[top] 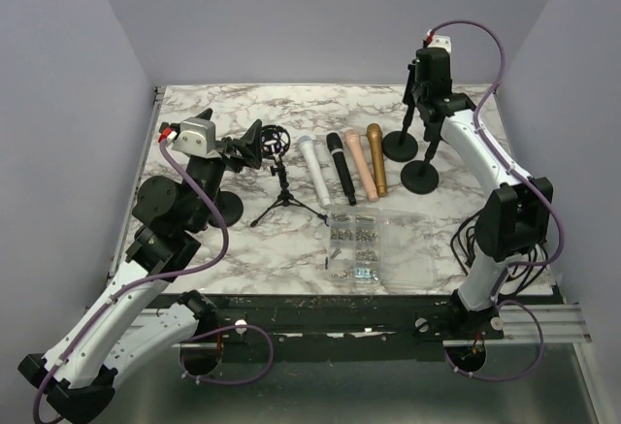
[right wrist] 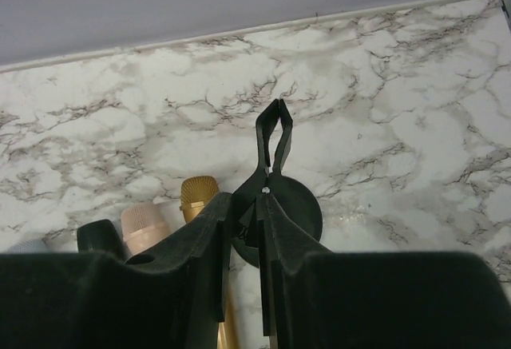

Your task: Remove the microphone from the stand

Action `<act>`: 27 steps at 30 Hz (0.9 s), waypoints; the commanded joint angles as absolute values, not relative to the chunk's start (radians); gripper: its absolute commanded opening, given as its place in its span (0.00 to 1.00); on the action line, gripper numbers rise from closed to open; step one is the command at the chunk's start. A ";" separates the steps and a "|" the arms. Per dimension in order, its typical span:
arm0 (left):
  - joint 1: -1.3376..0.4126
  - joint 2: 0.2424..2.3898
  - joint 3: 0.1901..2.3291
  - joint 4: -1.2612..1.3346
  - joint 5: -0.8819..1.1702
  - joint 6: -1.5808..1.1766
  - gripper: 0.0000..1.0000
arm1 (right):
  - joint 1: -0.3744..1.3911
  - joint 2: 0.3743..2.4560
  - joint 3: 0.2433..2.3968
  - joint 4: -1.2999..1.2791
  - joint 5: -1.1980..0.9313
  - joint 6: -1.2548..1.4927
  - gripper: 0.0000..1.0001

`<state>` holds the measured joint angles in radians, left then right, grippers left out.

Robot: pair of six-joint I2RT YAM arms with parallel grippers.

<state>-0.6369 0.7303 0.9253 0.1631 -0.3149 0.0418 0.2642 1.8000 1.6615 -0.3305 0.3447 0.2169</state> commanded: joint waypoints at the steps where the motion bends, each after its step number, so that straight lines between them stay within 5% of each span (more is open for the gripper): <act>1: -0.642 0.732 0.917 0.183 -0.331 0.054 0.98 | 0.259 1.852 1.730 -0.455 0.291 0.217 0.26; 8: -0.642 0.734 0.916 0.183 -0.333 0.053 0.98 | 0.259 1.785 1.892 -0.500 0.222 0.228 0.40; 13: -0.642 0.743 0.917 0.182 -0.330 0.042 0.98 | 0.259 1.635 1.793 -0.462 0.116 0.257 0.55; 15: -0.643 0.746 0.918 0.178 -0.325 0.033 0.98 | 0.259 1.545 1.716 -0.434 0.102 0.267 0.63; 18: -0.644 0.748 0.922 0.172 -0.315 0.012 0.98 | 0.259 1.389 1.561 -0.366 0.066 0.315 0.97; 27: -0.662 0.745 0.953 0.137 -0.333 -0.034 0.98 | 0.260 0.989 1.205 -0.375 -0.017 0.422 1.00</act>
<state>-0.6495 0.7540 0.9245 0.1589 -0.3145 0.0135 0.2615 1.0897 1.2903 -0.3416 0.0204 0.3740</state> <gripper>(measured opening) 0.979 0.996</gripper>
